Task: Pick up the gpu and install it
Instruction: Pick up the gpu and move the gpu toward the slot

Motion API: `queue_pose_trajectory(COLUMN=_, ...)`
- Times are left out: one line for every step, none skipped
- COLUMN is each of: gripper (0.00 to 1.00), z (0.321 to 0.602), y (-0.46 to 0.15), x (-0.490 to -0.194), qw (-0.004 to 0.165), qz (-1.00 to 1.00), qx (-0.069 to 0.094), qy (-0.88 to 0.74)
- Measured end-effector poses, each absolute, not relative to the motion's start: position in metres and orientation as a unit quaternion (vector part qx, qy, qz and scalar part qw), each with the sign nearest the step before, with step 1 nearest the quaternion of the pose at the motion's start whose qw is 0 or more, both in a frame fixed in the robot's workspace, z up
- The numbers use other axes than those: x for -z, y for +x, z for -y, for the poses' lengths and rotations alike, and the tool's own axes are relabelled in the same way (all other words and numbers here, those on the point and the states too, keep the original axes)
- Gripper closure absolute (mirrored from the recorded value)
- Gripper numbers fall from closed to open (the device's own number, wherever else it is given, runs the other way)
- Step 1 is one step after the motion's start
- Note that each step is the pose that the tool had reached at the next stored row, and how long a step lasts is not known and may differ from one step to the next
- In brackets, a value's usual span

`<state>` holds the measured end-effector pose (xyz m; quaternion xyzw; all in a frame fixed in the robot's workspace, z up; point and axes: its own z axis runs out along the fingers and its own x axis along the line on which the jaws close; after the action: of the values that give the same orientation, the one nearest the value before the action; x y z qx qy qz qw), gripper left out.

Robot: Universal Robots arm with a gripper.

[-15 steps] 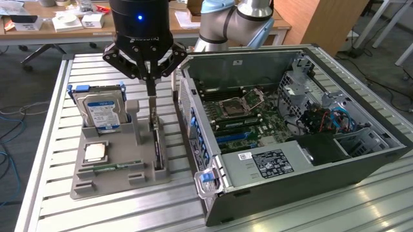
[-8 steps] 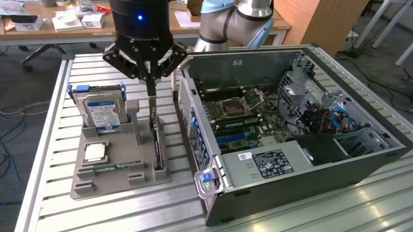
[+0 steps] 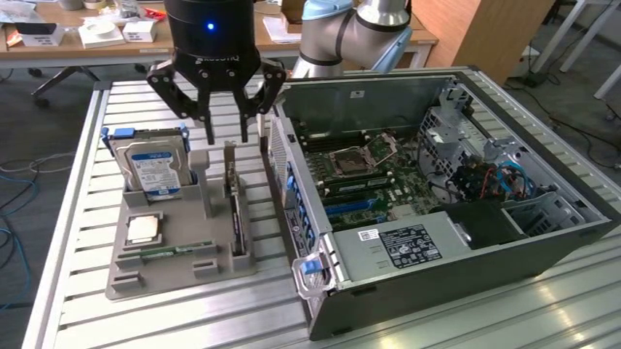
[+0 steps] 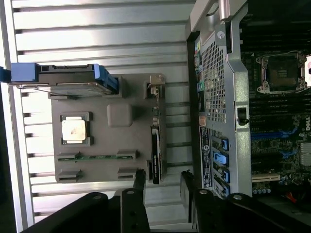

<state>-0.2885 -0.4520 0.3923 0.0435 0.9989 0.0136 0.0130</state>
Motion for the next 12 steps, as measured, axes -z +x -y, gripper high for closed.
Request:
queue_pose_trajectory(gripper=0.53, z=0.452, y=-0.2885, x=-0.3923, qw=0.013, qz=-0.999, qx=-0.014, qy=0.043)
queue_pose_trajectory(gripper=0.47, z=0.452, y=-0.2885, x=-0.3923, qw=0.013, qz=-0.999, qx=-0.014, qy=0.043)
queue_pose_trajectory(gripper=0.47, z=0.452, y=-0.2885, x=-0.3923, qw=0.013, qz=-0.999, qx=-0.014, qy=0.043)
queue_pose_trajectory(gripper=0.42, z=0.452, y=-0.2885, x=-0.3923, qw=0.013, qz=-0.999, qx=-0.014, qy=0.043)
queue_pose_trajectory(gripper=0.36, z=0.452, y=-0.2885, x=-0.3923, qw=0.013, qz=-0.999, qx=-0.014, qy=0.043)
queue_pose_trajectory(gripper=0.36, z=0.452, y=-0.2885, x=-0.3923, qw=0.013, qz=-0.999, qx=-0.014, qy=0.044)
queue_pose_trajectory(gripper=0.29, z=0.452, y=-0.2885, x=-0.3923, qw=0.013, qz=-0.999, qx=-0.014, qy=0.043)
queue_pose_trajectory(gripper=0.29, z=0.452, y=-0.2885, x=-0.3923, qw=0.013, qz=-0.999, qx=-0.014, qy=0.043)
queue_pose_trajectory(gripper=0.29, z=0.452, y=-0.2885, x=-0.3923, qw=0.013, qz=-0.999, qx=-0.014, qy=0.044)
queue_pose_trajectory(gripper=0.29, z=0.452, y=-0.2885, x=-0.3923, qw=0.013, qz=-0.999, qx=-0.014, qy=0.044)
queue_pose_trajectory(gripper=0.29, z=0.452, y=-0.2885, x=-0.3923, qw=0.013, qz=-0.999, qx=-0.014, qy=0.044)
queue_pose_trajectory(gripper=0.29, z=0.452, y=-0.2885, x=-0.3923, qw=0.013, qz=-0.999, qx=-0.014, qy=0.043)
